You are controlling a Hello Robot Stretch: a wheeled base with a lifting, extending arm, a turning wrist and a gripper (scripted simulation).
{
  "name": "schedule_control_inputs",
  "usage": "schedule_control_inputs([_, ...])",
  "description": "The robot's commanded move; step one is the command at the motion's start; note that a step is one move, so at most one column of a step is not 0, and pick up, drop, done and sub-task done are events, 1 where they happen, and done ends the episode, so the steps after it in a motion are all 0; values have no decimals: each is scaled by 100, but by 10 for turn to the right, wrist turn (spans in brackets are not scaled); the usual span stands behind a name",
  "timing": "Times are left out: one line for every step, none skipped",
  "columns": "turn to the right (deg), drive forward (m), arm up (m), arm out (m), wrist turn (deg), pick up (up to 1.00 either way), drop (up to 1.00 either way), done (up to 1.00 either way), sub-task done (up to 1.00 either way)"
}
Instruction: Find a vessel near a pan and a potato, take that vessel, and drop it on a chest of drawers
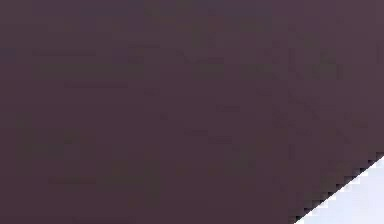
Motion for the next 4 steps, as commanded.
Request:
schedule_control_inputs([-450, 0, 0, 0, 0, 0, 0, 0, 0])
schedule_control_inputs([-450, 0, 0, 0, 0, 0, 0, 0, 0])
schedule_control_inputs([-450, 0, 0, 0, 0, 0, 0, 0, 0])
schedule_control_inputs([-60, 0, 0, 0, 0, 0, 0, 0, 0])
